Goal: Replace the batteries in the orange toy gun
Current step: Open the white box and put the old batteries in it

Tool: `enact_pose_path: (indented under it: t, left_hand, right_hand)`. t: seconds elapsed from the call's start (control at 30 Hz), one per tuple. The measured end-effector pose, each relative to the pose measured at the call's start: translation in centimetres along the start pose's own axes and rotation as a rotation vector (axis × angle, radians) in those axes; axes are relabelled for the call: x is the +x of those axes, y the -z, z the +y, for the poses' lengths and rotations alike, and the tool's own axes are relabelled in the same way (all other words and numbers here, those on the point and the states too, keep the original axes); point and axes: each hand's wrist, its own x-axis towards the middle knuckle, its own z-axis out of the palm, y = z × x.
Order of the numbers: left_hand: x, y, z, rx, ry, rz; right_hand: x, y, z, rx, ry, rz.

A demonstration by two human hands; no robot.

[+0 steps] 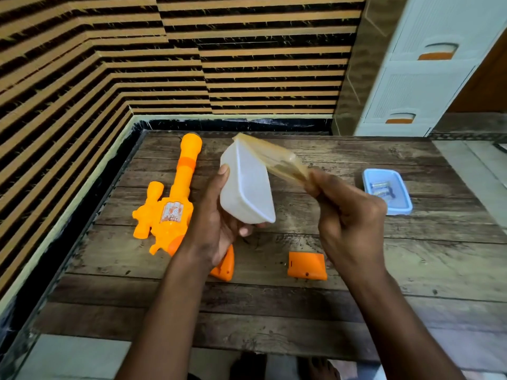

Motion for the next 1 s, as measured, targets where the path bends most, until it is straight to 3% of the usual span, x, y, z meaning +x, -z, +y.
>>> enact_pose_path:
  t: [0.07, 0.17, 0.37, 0.5, 0.7, 0.87, 1.0]
  left_hand:
    - [-0.2, 0.2, -0.2, 0.006, 0.019, 0.003]
    - [-0.6, -0.2, -0.5, -0.017, 0.06, -0.013]
    - [-0.8, -2.4, -1.1, -0.07, 0.116, -0.158]
    - [-0.3, -2.8, -1.8, -0.041, 0.04, -0.089]
    - [0.8, -2.8, -3.2, 0.333, -0.251, 0.128]
    - [1.2, -3.9, -4.4, 0.672, -0.29, 0.149]
    - [1.4, -5.2, -5.0, 0.771, -0.241, 0.215]
  right_hand:
    - [0.1, 0.1, 0.1, 0.015, -0.03, 0.067]
    - [0.1, -0.1, -1.0, 0.03, -0.094, 0.032]
    - [0.4, -0.2, -0.8, 0.03, -0.144, 0.051]
    - [0.6, -0.2, -0.9, -0.044, -0.115, 0.054]
    - [0.8, 0.2, 0.0, -0.061, -0.178, 0.051]
    - [1.3, 0.4, 1.7, -0.009, -0.397, 0.21]
    - [1.6, 1.2, 2.1, 0.067, -0.466, 0.247]
